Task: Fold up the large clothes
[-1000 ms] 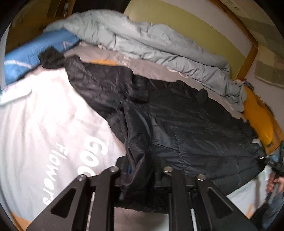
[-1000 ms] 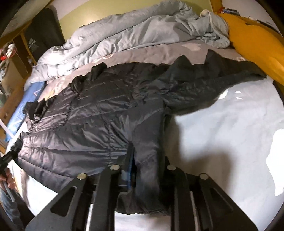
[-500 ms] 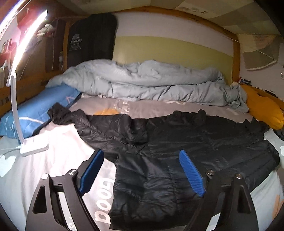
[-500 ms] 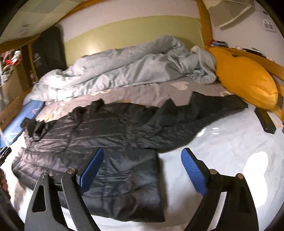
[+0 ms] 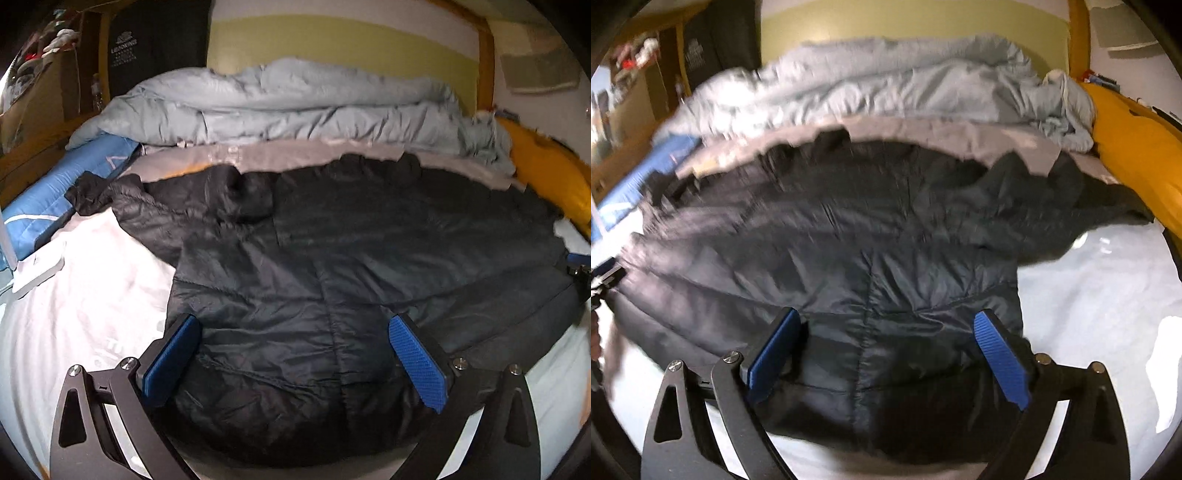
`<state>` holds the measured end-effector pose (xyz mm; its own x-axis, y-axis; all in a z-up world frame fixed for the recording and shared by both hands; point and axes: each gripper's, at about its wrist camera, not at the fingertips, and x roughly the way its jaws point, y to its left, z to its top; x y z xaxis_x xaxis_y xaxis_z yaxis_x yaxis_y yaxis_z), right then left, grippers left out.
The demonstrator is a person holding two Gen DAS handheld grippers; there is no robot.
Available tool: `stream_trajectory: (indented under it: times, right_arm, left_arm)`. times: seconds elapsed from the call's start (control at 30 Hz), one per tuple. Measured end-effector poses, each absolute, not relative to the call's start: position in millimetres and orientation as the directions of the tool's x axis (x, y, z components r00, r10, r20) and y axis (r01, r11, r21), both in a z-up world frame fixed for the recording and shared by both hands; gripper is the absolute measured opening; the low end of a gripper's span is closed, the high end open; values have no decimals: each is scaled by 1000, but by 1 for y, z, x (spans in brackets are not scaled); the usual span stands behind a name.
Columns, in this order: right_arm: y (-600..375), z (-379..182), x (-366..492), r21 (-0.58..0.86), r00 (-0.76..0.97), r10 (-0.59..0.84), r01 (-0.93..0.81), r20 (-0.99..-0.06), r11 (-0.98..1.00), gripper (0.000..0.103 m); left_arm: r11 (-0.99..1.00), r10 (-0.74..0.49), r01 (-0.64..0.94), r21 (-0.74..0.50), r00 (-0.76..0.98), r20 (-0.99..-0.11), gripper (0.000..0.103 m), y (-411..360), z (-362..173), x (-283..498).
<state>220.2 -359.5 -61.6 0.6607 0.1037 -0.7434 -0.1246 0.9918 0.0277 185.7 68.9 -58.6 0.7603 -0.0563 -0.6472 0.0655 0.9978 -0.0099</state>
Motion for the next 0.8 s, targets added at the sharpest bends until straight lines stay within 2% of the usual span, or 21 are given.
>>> stream_trajectory:
  times: [0.23,0.4,0.57,0.8]
  right_arm:
    - [-362,-86,243,33,623,90,-102,-777,994,95]
    - [-362,-86,245,27,625,78,-91,-776,995,95]
    - [-362,-62,228,27,671,83,-93,-737,995,95]
    - [-370,-11,203,68,778,122,-102,-617,992,95]
  left_arm:
    - [997,-60,73,-10,722,-690,103,65,-80,209]
    - [998,-58,63,-16,744,-666,103,67,-73,205]
    - [998,-55,60,-9,826,-561,103,66,-41,179]
    - [993,-95,114,27,919,-383,103,48,30,149]
